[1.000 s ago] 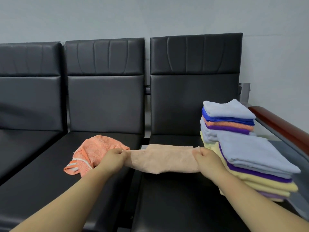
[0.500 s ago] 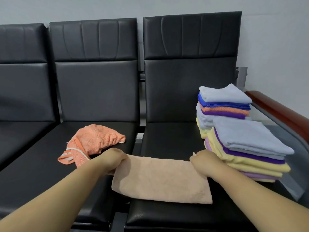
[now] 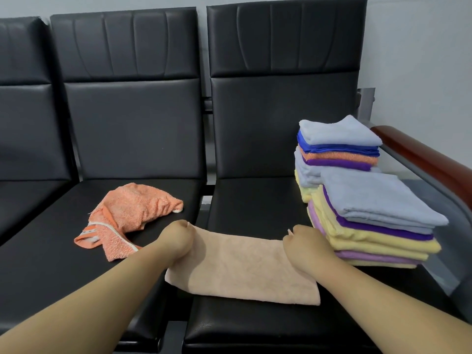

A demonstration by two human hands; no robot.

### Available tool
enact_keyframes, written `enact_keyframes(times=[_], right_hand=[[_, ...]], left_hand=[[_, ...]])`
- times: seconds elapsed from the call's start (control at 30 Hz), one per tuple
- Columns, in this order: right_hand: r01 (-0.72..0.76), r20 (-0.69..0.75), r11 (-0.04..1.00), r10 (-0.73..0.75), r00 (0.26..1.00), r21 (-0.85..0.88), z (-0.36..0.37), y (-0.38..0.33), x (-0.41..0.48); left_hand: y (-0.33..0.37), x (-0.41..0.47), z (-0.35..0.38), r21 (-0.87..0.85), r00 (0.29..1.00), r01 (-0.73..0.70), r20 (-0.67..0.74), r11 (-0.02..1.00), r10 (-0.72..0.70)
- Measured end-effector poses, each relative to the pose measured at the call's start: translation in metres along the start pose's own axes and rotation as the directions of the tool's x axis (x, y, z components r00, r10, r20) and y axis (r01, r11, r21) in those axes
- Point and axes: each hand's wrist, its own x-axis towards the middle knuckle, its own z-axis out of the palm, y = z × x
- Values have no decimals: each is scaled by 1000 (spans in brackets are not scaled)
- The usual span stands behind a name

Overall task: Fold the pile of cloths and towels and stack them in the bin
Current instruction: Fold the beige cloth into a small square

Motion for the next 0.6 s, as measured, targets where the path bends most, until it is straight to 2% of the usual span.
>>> enact_keyframes(times=[0.17,0.27,0.4,0.47,0.53,0.6], right_hand=[[-25,-9,1000,25,1000,-10,2,2,7],[-41,-28,999,42,999,20,3,2,4],[-15,13,999,14,1000,49,-2,-3,-4],[28,9,997,-28,1000,75,-5,-7,-8],[80,-9,996,-79,997,29,-7,-9,-12],[150,-40,985,-153,987,-86,-6,-9,-15]], left_hand=[[1,0,3,29,1000,12,-28,999,-11],[3,-3,6,134,1000,-13,-25,991,17],[13,-10,9,169,993,-72,-83,983,87],[22,-18,11,252,979,-145,-104,957,176],[32,-28,12,359,969,-197,-72,912,237],[39,-38,14,405,975,-209,22,890,219]])
